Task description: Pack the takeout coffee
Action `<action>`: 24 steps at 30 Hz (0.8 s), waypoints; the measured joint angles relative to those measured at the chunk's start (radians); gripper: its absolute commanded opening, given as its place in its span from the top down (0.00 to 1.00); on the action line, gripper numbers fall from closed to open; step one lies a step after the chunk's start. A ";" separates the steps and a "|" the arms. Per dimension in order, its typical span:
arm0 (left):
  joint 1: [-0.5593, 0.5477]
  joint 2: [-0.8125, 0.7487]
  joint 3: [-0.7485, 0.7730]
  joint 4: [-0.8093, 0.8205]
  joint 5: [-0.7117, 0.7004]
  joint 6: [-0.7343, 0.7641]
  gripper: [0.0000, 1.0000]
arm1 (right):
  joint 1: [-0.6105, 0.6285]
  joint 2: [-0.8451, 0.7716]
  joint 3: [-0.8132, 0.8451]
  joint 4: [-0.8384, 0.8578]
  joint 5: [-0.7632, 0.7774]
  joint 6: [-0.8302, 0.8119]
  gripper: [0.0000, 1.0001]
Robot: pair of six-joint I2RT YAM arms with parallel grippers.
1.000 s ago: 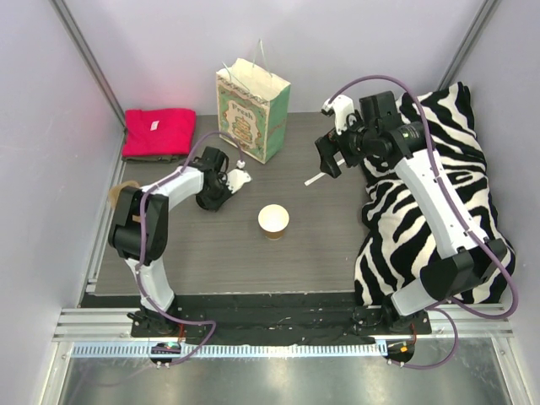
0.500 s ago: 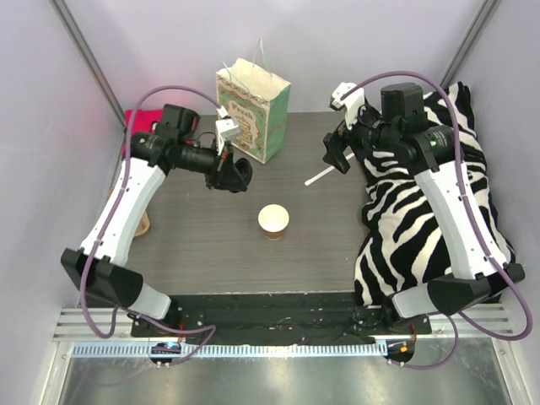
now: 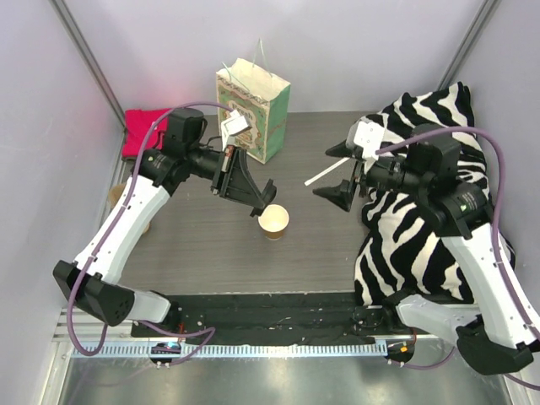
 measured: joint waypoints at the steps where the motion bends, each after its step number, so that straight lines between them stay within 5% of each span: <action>1: -0.007 -0.001 0.001 0.009 0.006 -0.018 1.00 | 0.023 -0.018 -0.025 0.034 -0.019 0.024 0.10; 11: -0.012 -0.006 0.042 0.113 0.017 -0.129 1.00 | 0.151 -0.087 -0.351 0.477 0.026 0.586 0.28; 14: -0.012 -0.028 0.003 0.289 -0.006 -0.256 1.00 | 0.151 -0.076 -0.402 0.610 0.056 0.757 0.34; 20: -0.012 -0.087 -0.188 0.890 -0.067 -0.712 1.00 | 0.151 -0.042 -0.411 0.797 0.076 0.954 0.40; 24: -0.012 -0.082 -0.190 1.014 -0.087 -0.812 1.00 | 0.151 -0.042 -0.416 0.860 0.074 1.000 0.44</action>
